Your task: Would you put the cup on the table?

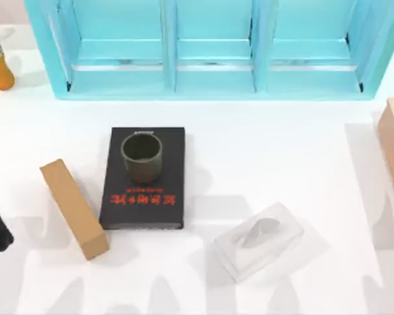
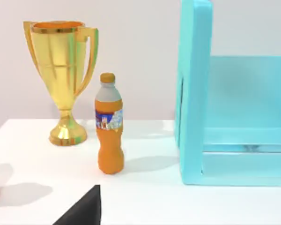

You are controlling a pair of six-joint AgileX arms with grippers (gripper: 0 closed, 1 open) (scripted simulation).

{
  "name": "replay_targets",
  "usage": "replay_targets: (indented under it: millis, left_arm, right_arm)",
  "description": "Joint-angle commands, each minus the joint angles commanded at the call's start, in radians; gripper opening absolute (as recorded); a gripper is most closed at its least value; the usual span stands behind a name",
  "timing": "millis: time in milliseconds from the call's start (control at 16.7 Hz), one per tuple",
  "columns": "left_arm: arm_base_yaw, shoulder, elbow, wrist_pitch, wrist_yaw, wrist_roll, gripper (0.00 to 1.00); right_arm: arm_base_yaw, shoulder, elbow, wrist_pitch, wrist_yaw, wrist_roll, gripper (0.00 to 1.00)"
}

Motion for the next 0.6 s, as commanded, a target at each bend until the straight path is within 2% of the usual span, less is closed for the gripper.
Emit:
replay_targets:
  millis: [300,600]
  left_arm:
    - [0.000,0.000,0.000,0.000,0.000,0.000,1.00]
    - [0.000,0.000,0.000,0.000,0.000,0.000,1.00]
  right_arm:
    - [0.022,0.054,0.021,-0.052,-0.002,0.013,1.00]
    - [0.123,0.347,0.175,-0.300,-0.003,0.091,1.00]
